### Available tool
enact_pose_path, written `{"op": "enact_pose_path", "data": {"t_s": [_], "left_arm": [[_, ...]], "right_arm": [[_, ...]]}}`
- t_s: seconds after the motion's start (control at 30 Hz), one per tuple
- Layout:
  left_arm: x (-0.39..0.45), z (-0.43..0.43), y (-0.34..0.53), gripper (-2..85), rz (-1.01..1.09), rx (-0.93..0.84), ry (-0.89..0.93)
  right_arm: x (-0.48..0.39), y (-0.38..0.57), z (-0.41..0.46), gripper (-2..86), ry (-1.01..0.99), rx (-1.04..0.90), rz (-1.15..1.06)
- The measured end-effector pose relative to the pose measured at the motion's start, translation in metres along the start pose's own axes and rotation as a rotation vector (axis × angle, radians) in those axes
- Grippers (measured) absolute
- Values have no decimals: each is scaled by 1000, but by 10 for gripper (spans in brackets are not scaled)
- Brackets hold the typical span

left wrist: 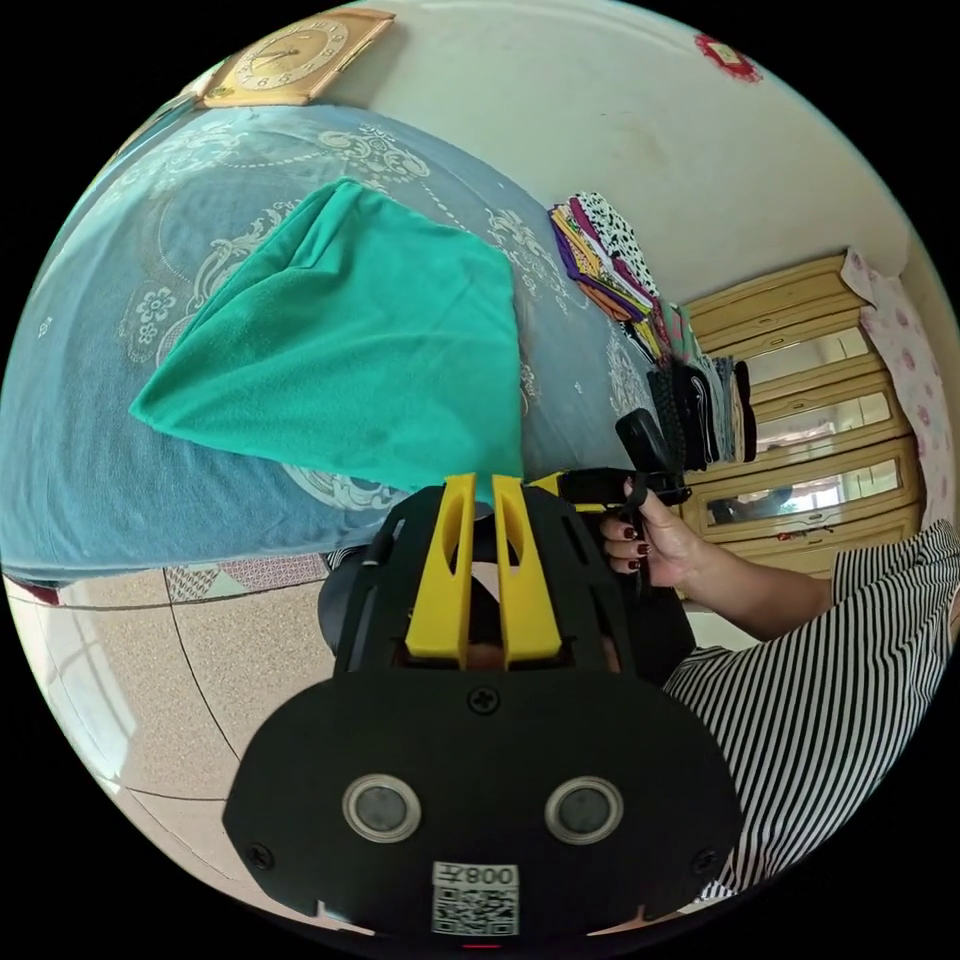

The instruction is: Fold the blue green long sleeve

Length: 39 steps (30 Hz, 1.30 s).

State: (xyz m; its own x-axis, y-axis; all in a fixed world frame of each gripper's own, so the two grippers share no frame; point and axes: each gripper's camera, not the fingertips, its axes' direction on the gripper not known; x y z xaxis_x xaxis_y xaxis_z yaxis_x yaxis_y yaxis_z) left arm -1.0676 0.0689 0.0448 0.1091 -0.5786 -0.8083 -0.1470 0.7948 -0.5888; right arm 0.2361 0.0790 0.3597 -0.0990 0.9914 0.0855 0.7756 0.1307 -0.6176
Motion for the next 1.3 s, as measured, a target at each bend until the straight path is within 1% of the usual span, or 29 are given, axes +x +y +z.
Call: {"op": "enact_pose_path", "data": {"t_s": [0.23, 0.4, 0.53, 0.6, 0.67, 0.87, 1.07, 1.2, 1.27, 1.3], "left_arm": [[-28, 12, 3, 45, -82, 17, 122], [-46, 29, 3, 74, -139, -44, 225], [-64, 46, 0, 95, -221, -89, 315], [-76, 52, 0, 100, -277, -75, 386], [-94, 57, 4, 99, -369, -20, 501], [-121, 68, 1, 74, -445, 57, 698], [-118, 68, 15, 76, -450, 79, 778], [-118, 66, 31, 78, -456, 64, 729], [-113, 72, 35, 82, -449, 53, 700], [-111, 75, 35, 83, -444, 44, 689]], "right_arm": [[15, -1, -10, 85, -105, 16, 59], [21, 7, -25, 79, -166, 25, 77], [21, 12, -37, 58, -211, 24, 86], [17, 16, -43, 47, -231, 27, 79], [11, 18, -49, 40, -250, 27, 67], [-23, 20, -75, 25, -212, 15, -15], [-44, 30, -109, 20, -113, -9, -77], [-31, 52, -141, 20, -4, 2, -40], [-17, 57, -150, 20, -34, 28, 4], [-11, 60, -150, 20, -84, 39, 28]]}}
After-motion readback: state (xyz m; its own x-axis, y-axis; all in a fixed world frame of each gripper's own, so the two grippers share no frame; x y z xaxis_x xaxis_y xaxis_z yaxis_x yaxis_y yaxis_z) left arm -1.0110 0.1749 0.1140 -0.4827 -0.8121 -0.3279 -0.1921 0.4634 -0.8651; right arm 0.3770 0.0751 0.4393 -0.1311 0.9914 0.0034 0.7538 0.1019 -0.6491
